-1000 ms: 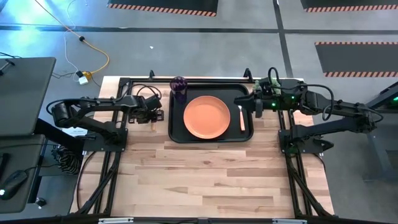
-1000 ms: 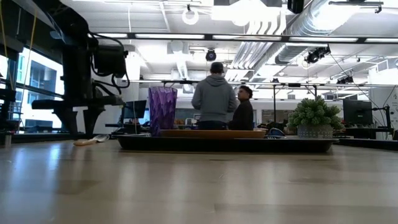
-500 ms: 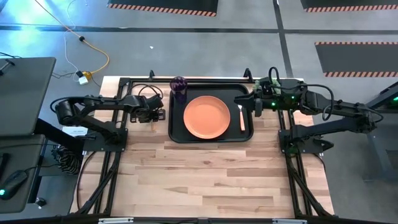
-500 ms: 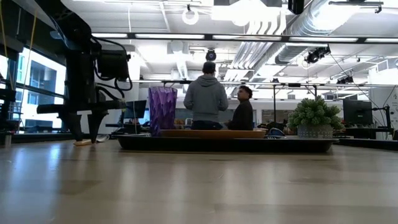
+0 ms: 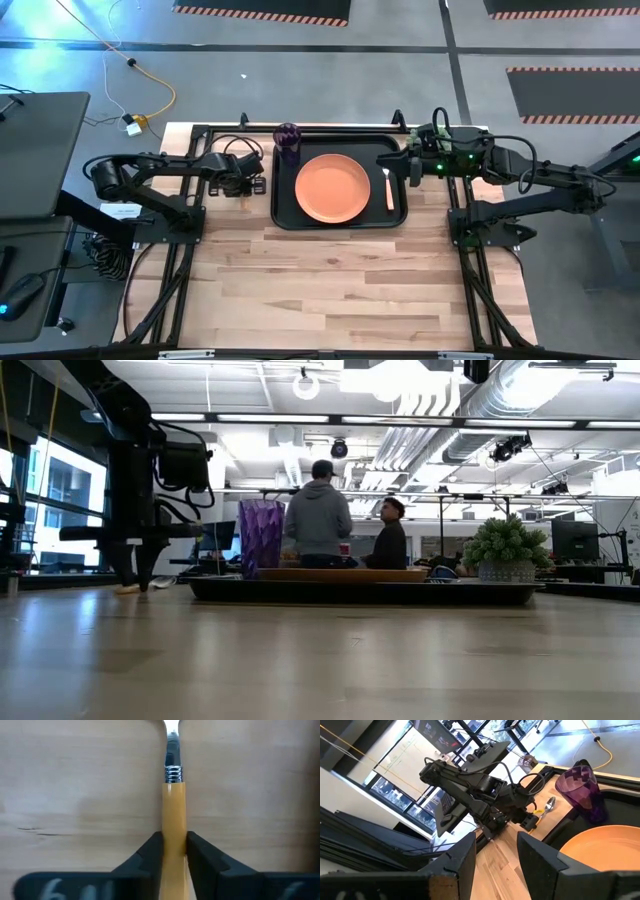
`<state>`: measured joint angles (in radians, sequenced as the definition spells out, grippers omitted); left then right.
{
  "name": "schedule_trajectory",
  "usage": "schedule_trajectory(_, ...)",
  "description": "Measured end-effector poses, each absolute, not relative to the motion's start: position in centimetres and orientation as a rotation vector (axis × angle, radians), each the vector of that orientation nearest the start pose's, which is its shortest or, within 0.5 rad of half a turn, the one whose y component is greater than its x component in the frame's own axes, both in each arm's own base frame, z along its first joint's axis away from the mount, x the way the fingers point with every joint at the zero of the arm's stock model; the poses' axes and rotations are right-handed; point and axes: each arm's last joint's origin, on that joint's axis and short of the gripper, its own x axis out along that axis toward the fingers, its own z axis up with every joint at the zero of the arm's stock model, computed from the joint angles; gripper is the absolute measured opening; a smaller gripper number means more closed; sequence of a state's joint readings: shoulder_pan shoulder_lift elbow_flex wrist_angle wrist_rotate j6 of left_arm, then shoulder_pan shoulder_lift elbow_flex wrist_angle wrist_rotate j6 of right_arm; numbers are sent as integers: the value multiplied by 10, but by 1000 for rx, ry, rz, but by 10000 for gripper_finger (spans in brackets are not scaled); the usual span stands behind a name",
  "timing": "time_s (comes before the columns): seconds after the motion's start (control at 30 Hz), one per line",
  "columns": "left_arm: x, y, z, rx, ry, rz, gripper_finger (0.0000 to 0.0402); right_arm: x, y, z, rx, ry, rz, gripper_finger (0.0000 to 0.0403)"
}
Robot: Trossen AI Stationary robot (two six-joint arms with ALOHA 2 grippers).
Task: Pick and place plate/cup/fork/spoon on tray
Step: Put the yellow spoon to the right of the orange plate on the black serving tray
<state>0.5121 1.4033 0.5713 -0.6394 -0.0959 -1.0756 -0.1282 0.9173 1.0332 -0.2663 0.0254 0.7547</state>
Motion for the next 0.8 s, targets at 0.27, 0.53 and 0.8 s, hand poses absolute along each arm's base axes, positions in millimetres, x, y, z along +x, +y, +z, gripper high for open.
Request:
schedule_trajectory(0.27,167,97,127,-1139,1098,1247,43,190,-25,387,760,85,-203,135)
schedule_trajectory(0.53,166,91,137,-1140,1146,1192,43,190,-25,387,756,86,-203,135)
schedule_trajectory(0.8,157,83,152,-1164,1155,1158,43,190,-25,387,756,86,-204,135)
